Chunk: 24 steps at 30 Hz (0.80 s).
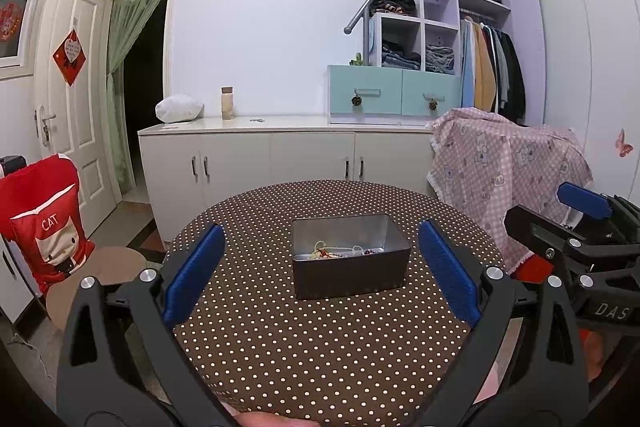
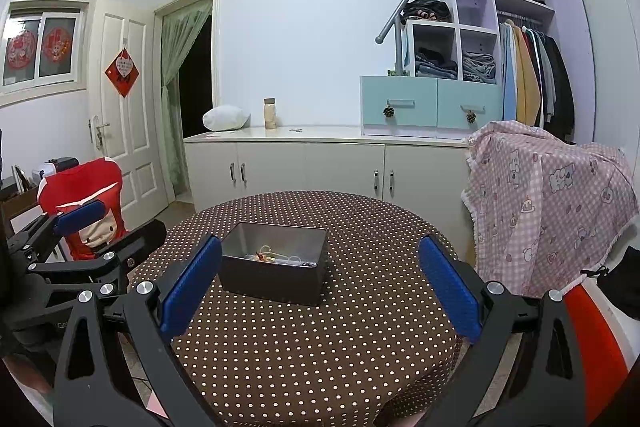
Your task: Organize jewelry
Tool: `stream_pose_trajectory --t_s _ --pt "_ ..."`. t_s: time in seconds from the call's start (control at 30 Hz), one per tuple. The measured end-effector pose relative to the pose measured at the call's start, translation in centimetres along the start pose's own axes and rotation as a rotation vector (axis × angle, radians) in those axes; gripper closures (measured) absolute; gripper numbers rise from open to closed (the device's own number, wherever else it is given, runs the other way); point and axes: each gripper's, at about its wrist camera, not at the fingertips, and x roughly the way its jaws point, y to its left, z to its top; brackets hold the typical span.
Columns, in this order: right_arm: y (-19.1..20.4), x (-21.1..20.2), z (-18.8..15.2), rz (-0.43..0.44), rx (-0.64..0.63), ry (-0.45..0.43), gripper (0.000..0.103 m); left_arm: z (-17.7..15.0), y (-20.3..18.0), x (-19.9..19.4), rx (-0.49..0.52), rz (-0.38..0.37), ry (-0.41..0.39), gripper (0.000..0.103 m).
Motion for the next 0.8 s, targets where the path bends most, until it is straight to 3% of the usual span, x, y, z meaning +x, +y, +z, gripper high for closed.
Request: stream_pose_trajectory --t_s 0.8 --pt "-0.1 0.0 0.05 -0.006 0.004 0.003 0.008 0.17 0.08 0.02 -0.003 0.001 -0.002 0.008"
